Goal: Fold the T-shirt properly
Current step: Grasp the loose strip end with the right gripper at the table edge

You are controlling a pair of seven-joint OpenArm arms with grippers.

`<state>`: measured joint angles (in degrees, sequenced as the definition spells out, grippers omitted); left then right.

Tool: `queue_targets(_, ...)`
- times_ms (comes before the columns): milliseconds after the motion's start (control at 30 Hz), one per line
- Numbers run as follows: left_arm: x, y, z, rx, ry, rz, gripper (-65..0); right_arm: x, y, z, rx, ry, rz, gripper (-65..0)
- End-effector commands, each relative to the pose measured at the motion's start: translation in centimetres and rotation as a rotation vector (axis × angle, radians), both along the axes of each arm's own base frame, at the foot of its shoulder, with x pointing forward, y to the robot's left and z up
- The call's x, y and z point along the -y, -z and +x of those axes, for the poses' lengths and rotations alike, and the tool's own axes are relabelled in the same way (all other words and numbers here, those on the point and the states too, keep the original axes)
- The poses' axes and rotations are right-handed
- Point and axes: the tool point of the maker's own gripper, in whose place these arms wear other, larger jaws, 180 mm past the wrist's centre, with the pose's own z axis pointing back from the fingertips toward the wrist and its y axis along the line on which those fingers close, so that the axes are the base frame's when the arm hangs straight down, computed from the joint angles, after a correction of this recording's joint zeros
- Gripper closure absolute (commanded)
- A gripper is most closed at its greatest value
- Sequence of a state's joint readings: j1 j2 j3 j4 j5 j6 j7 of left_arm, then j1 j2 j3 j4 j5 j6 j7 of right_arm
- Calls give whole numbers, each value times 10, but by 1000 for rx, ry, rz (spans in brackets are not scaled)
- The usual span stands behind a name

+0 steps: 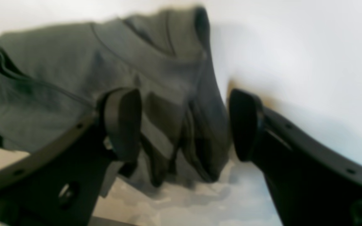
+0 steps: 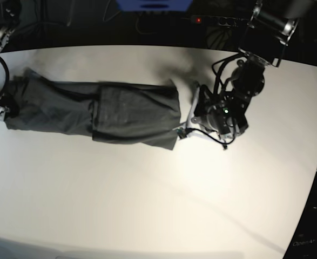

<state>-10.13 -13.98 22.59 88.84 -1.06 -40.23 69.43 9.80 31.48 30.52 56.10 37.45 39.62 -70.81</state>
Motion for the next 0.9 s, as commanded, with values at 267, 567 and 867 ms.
queue_targets(267, 1, -12, 12, 41, -4, -11, -31, 16, -2, 7, 39, 37, 8, -428)
queue_targets(567, 1, -12, 12, 41, -4, -11, -31, 13, 1, 4, 24, 32, 15, -406)
queue_targets(867, 1, -12, 12, 41, -4, -11, -31, -2, 8, 7, 22, 21, 44, -1)
